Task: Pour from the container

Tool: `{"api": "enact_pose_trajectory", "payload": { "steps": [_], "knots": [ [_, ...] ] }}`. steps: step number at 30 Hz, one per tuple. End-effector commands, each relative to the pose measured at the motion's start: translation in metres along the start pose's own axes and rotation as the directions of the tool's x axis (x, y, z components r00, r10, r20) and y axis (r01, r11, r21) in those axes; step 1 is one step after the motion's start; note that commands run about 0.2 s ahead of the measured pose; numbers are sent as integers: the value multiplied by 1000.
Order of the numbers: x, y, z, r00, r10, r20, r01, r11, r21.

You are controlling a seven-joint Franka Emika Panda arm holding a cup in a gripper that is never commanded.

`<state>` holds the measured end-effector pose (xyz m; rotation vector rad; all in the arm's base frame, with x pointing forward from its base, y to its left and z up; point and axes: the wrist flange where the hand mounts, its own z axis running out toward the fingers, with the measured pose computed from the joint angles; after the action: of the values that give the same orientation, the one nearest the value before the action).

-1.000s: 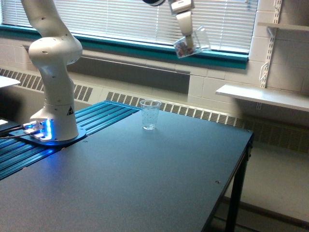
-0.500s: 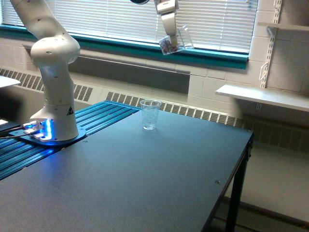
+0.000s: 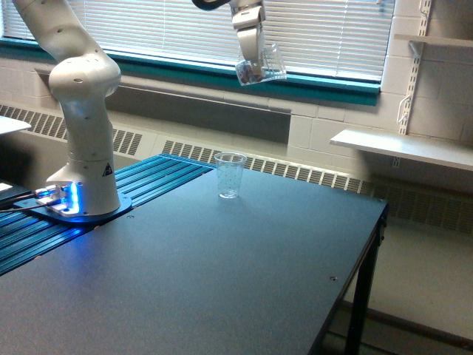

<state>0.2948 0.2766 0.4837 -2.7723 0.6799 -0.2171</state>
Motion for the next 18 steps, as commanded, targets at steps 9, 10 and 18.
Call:
{"api": "enact_pose_trajectory", "payload": {
  "steps": [9,10,18],
  "knots": [
    [-61,8,14,995,82,55,-83,997,7],
    [-65,9,16,995,81,61,-81,997,5],
    [-86,27,35,990,97,99,-94,995,-31]
  ]
}}
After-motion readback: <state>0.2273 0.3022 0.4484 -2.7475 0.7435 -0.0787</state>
